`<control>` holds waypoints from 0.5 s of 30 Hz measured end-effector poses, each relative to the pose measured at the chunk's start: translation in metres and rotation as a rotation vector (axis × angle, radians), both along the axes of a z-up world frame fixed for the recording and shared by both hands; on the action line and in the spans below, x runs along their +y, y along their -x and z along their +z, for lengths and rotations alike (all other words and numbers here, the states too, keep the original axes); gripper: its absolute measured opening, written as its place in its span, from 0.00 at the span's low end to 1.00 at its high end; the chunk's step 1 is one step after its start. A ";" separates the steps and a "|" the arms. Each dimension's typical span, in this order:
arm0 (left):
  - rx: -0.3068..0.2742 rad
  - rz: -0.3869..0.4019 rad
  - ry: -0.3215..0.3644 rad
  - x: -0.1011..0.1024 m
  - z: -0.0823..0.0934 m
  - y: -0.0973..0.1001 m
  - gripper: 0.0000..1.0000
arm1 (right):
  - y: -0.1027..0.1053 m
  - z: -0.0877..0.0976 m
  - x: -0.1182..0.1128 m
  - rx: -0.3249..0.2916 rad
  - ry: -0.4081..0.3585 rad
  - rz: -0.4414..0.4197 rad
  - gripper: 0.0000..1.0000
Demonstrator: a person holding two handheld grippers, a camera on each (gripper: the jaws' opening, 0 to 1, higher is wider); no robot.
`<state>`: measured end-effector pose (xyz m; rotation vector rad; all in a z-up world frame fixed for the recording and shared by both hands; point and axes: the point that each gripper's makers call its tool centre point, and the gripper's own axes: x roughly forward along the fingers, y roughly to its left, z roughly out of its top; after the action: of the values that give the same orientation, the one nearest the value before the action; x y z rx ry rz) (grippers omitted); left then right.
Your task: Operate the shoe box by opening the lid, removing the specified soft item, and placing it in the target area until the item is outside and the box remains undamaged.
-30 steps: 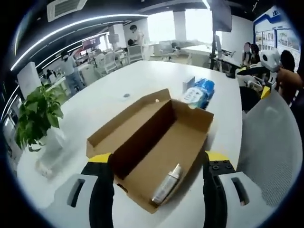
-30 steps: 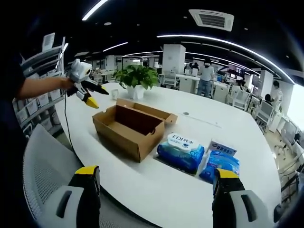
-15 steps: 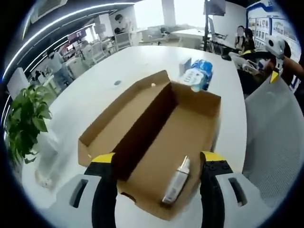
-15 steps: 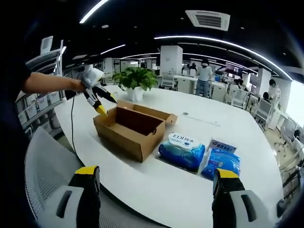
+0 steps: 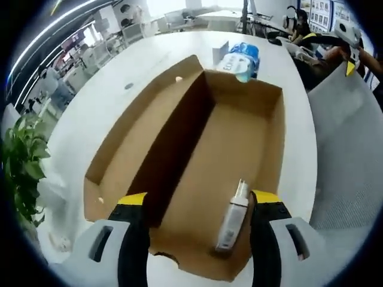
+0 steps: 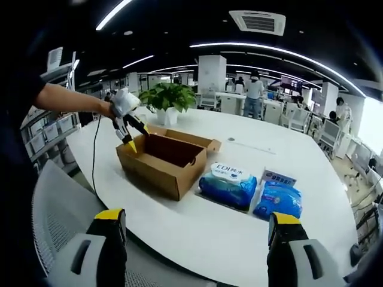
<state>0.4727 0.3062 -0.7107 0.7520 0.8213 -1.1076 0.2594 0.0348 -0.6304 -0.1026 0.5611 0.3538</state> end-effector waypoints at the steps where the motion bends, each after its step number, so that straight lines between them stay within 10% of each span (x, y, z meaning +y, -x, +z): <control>1: 0.006 -0.015 -0.016 -0.001 -0.004 0.001 0.67 | 0.000 0.001 -0.001 -0.002 -0.004 -0.003 0.99; 15: 0.082 -0.153 -0.141 -0.008 -0.031 0.009 0.68 | -0.002 0.003 -0.006 0.007 -0.001 -0.024 0.99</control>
<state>0.4634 0.2987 -0.7412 0.9036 0.9298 -1.2325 0.2615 0.0284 -0.6271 -0.0936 0.5690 0.3311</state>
